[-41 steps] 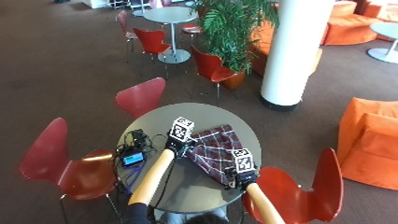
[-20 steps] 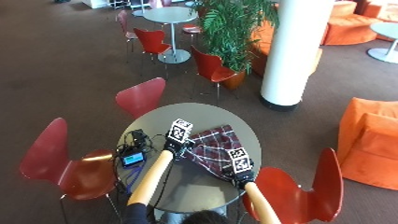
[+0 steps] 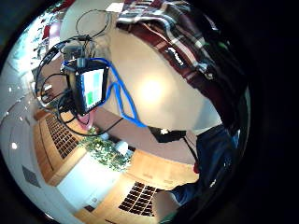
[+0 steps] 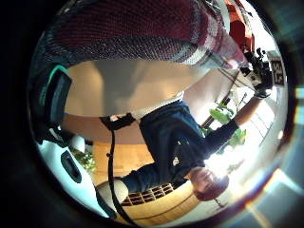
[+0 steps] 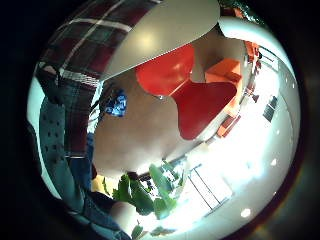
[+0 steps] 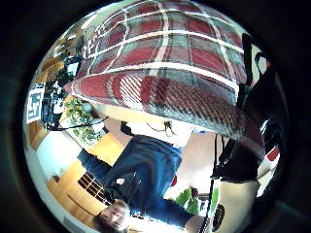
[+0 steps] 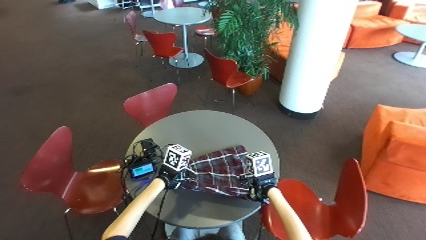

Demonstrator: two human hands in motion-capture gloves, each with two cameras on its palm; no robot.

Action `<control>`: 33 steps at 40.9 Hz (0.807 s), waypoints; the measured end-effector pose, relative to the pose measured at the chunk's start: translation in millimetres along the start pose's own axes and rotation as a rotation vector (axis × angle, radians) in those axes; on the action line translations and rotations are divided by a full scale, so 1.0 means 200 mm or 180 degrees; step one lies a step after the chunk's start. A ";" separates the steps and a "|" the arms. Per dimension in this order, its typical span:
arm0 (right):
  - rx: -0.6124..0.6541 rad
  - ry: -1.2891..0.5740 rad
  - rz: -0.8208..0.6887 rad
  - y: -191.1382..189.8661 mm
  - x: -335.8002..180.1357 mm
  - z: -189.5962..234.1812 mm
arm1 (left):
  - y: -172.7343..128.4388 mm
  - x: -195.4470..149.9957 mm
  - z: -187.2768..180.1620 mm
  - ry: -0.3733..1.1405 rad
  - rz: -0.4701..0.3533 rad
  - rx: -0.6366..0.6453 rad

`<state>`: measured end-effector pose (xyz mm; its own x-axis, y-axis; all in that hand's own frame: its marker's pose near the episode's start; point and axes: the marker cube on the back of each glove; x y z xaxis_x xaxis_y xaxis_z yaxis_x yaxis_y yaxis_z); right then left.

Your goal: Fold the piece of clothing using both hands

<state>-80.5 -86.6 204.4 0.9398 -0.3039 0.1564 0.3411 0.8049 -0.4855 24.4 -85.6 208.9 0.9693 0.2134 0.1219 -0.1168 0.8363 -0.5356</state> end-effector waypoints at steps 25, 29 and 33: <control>-0.0045 0.0945 0.0771 -0.20 -0.12 -0.75 | 0.09 -0.24 -0.15 0.0638 0.0144 0.0147; -0.0179 0.1031 0.0884 -0.09 -0.22 -0.80 | 0.09 -0.24 -0.16 0.0694 -0.0138 0.0120; 0.0128 0.1134 0.0956 -0.22 -0.25 -0.79 | 0.02 -0.26 -0.15 0.0657 -0.0432 0.0195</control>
<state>-146.6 -187.4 81.0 0.9335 -0.2047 -0.2945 0.0622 0.9010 -0.4293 -20.2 -109.6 175.0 0.9999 -0.0052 0.0126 0.0106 0.8807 -0.4735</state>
